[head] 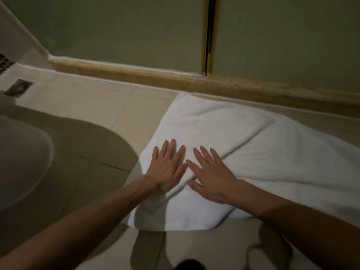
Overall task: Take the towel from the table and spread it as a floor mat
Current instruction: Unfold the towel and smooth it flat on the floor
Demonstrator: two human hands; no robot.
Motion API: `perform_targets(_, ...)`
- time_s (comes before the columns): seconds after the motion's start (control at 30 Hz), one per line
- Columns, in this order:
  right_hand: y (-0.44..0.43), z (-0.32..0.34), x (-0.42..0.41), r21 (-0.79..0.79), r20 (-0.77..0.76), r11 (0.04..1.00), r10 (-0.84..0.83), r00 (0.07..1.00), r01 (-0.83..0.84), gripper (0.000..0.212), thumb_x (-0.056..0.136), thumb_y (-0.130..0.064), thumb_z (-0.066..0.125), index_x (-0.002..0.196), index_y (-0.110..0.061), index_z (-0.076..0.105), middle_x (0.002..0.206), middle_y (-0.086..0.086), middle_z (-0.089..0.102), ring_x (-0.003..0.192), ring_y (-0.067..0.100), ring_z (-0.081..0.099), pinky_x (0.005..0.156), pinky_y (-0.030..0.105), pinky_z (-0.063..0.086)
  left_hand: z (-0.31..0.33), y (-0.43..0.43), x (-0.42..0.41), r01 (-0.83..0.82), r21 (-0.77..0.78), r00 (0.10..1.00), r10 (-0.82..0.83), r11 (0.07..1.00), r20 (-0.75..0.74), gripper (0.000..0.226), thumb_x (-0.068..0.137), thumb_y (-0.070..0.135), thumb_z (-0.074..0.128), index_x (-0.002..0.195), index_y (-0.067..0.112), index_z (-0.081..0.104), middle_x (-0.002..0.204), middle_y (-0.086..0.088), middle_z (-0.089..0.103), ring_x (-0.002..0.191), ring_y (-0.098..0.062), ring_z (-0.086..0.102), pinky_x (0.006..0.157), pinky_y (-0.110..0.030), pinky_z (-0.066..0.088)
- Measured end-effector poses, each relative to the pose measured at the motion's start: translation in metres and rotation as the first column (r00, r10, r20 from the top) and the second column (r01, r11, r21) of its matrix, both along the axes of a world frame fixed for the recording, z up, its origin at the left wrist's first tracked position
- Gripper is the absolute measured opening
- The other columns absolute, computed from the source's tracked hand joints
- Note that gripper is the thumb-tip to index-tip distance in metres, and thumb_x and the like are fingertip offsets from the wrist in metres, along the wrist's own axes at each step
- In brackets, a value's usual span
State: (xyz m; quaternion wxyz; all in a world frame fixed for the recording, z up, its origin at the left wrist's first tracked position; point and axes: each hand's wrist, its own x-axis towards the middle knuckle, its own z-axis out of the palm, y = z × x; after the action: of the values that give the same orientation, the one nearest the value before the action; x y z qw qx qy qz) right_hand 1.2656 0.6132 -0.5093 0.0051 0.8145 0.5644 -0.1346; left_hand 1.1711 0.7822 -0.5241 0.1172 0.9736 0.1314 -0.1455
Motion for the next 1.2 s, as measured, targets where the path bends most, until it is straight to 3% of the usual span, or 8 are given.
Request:
perform_targets(0.27,-0.001,0.011,-0.043,0.037,0.018,0.993,0.108,0.994,-0.108,0.067,0.093,-0.049,0.038,0.148,-0.014,0.018,0.157,0.022,0.002,0.144,0.038,0.0,0.117,0.051,-0.001,0.009,0.009,-0.071,-0.04,0.008,0.999,0.04,0.999,-0.005,0.072,0.092,0.063,-0.001,0.153,0.026,-0.001,0.159,-0.01,-0.013,0.143,-0.024,-0.024,0.117,-0.05,-0.009)
perform_targets(0.4,-0.002,0.009,-0.075,0.062,0.018,0.976,0.21,0.978,-0.21,0.067,0.09,-0.038,0.052,0.145,-0.008,0.026,0.155,0.024,0.015,0.143,0.038,0.013,0.117,0.051,0.011,0.01,0.006,-0.114,-0.047,-0.14,0.997,0.055,0.989,0.051,0.074,0.09,0.065,0.004,0.153,0.025,0.0,0.159,-0.006,-0.014,0.142,-0.014,-0.026,0.116,-0.041,-0.017)
perform_targets(0.5,-0.004,0.003,-0.089,0.046,0.03,0.962,0.268,0.963,-0.27,0.066,0.094,-0.04,0.044,0.148,-0.01,0.019,0.157,0.019,0.013,0.144,0.035,0.01,0.117,0.049,0.008,0.005,0.005,-0.131,-0.04,-0.164,0.999,0.042,0.986,0.011,0.072,0.092,0.065,0.005,0.151,0.028,-0.011,0.157,-0.001,-0.026,0.142,-0.015,-0.027,0.116,-0.05,-0.012)
perform_targets(0.7,-0.004,-0.005,-0.093,0.009,0.002,0.963,0.27,0.963,-0.27,0.069,0.098,-0.045,0.031,0.15,-0.014,-0.001,0.158,0.014,-0.009,0.144,0.033,-0.012,0.117,0.048,-0.006,-0.01,0.009,-0.137,0.001,-0.004,0.999,0.0,1.0,0.034,0.07,0.095,0.061,0.009,0.151,0.026,-0.011,0.158,-0.003,-0.024,0.144,-0.023,-0.022,0.113,-0.038,-0.018)
perform_targets(0.9,-0.002,-0.001,-0.091,0.036,-0.047,0.958,0.285,0.957,-0.284,0.067,0.098,-0.041,0.035,0.151,-0.017,0.001,0.158,0.012,-0.011,0.144,0.031,-0.013,0.118,0.047,-0.005,-0.009,0.026,-0.135,0.002,0.136,1.0,0.001,0.991,-0.017,0.069,0.092,0.062,-0.002,0.148,0.026,-0.022,0.156,-0.005,-0.028,0.143,-0.023,-0.025,0.115,-0.043,-0.015)
perform_targets(1.0,-0.006,0.006,-0.085,0.04,-0.056,0.968,0.25,0.966,-0.248,0.063,0.096,-0.038,0.04,0.149,-0.015,0.014,0.158,0.015,-0.003,0.145,0.031,-0.005,0.118,0.047,0.0,0.001,0.02,-0.122,0.005,0.024,1.0,-0.005,1.0,0.021,0.074,0.091,0.061,0.001,0.15,0.018,-0.016,0.156,-0.008,-0.026,0.142,-0.022,-0.028,0.114,-0.042,-0.02)
perform_targets(1.1,-0.018,0.02,-0.076,0.022,-0.07,0.992,0.128,0.989,-0.126,0.057,0.092,-0.031,0.05,0.144,-0.013,0.032,0.155,0.02,0.018,0.143,0.034,0.018,0.116,0.048,0.016,0.021,0.001,-0.087,0.051,-0.077,0.995,-0.044,0.996,0.092,0.08,0.089,0.064,0.005,0.151,0.015,-0.009,0.157,-0.01,-0.022,0.143,-0.023,-0.025,0.114,-0.043,-0.021)
perform_targets(1.2,-0.036,0.039,-0.063,0.013,-0.047,1.0,0.0,0.999,0.0,0.036,0.084,-0.025,0.056,0.118,-0.012,0.055,0.132,0.02,0.051,0.117,0.034,0.047,0.101,0.046,0.04,0.031,-0.034,-0.046,0.21,-0.055,0.965,-0.198,0.976,0.173,0.072,0.094,0.057,0.006,0.152,0.017,-0.003,0.159,-0.01,-0.013,0.145,-0.023,-0.02,0.117,-0.046,-0.012)
